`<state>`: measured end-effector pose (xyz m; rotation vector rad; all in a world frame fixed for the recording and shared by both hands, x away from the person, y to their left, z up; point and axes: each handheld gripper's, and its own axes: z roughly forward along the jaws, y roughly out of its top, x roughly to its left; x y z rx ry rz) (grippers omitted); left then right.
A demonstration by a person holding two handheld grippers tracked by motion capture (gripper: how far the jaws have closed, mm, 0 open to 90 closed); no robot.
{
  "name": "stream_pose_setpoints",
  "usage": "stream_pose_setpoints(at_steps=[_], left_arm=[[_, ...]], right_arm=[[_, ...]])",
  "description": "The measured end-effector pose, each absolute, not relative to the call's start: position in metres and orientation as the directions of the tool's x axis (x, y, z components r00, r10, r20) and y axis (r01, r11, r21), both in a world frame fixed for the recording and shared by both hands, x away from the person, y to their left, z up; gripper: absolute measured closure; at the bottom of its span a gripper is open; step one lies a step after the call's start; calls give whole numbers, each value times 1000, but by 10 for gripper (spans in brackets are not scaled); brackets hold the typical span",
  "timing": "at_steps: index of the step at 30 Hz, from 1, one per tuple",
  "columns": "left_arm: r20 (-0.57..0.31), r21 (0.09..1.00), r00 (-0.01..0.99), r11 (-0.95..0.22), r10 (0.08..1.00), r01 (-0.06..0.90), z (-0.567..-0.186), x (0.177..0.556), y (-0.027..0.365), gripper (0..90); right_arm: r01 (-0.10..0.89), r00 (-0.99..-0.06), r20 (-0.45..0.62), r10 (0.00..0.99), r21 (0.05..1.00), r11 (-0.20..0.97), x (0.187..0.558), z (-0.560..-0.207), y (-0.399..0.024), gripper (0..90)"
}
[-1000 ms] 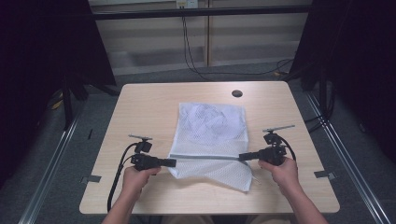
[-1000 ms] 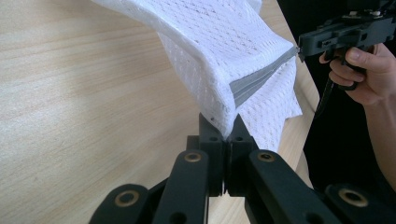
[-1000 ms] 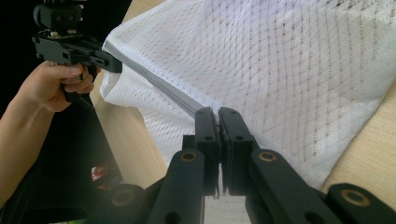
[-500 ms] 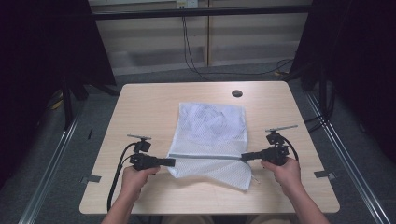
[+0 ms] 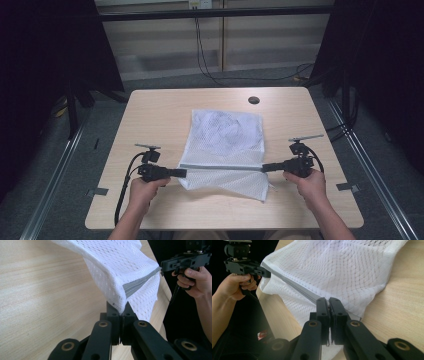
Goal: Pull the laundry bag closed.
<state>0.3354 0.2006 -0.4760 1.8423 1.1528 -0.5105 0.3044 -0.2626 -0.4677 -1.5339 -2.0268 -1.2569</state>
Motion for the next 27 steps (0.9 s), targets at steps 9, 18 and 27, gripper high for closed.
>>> stream_pose_setpoints(at_steps=[9, 18, 27], left_arm=[[-697, 478, 502, -190, 512, 857, -475, 336, 203, 890], [-700, 477, 496, -181, 515, 860, -475, 336, 203, 890], [-698, 478, 494, -177, 519, 860, -475, 335, 202, 890]], right_arm=[[890, -374, 685, 625, 455, 34, 303, -467, -267, 869], [892, -368, 683, 630, 451, 32, 302, -469, -270, 869], [895, -359, 684, 635, 446, 25, 302, -469, -273, 869]])
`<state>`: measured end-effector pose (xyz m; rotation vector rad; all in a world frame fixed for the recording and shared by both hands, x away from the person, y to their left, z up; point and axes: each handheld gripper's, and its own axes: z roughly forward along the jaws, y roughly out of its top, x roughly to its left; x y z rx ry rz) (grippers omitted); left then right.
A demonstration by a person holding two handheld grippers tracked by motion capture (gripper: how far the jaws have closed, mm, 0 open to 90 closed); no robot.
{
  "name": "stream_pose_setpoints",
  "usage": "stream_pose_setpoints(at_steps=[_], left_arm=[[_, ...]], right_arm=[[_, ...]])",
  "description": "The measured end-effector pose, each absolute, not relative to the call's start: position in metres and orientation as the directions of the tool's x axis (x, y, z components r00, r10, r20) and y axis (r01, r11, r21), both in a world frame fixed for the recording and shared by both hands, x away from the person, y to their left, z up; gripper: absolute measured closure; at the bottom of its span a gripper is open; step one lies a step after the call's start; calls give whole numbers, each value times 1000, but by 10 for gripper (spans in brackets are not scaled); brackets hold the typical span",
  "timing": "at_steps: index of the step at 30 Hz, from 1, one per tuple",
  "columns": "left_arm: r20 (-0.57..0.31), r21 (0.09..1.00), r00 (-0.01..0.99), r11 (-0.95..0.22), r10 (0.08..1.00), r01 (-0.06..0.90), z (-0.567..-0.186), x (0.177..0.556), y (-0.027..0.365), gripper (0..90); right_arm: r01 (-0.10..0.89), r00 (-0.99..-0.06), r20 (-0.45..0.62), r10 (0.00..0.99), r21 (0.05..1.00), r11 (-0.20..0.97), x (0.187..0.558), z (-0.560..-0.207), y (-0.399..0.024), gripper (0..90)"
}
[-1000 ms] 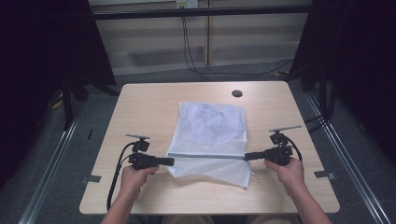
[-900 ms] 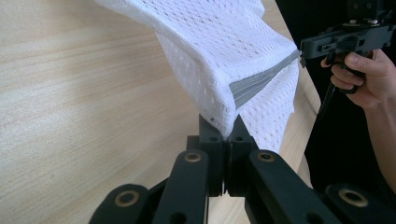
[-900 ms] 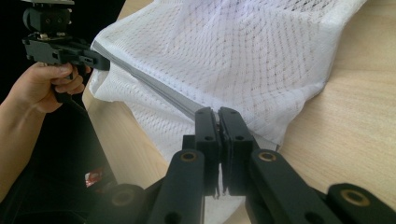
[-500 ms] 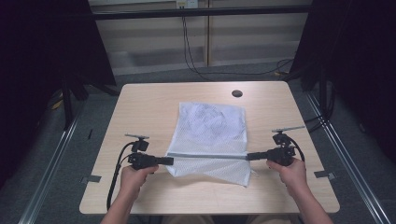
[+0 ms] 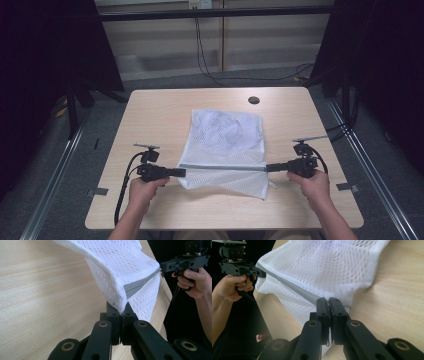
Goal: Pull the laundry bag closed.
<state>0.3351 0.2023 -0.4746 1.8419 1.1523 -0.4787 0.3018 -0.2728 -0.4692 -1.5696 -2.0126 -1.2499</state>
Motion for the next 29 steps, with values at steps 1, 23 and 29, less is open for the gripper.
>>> stream_pose_setpoints(at_steps=[1, 23, 29], left_arm=[[-695, 481, 496, -176, 521, 859, -475, 335, 202, 890], [-528, 567, 581, -252, 620, 784, -462, 334, 193, 259], [-486, 597, 597, -256, 638, 760, -460, 335, 194, 200]], right_arm=[[894, -361, 681, 637, 447, 29, 302, -470, -273, 869], [856, -356, 612, 706, 517, -16, 302, -465, -276, 380], [826, -376, 562, 737, 563, -7, 303, -462, -277, 240]])
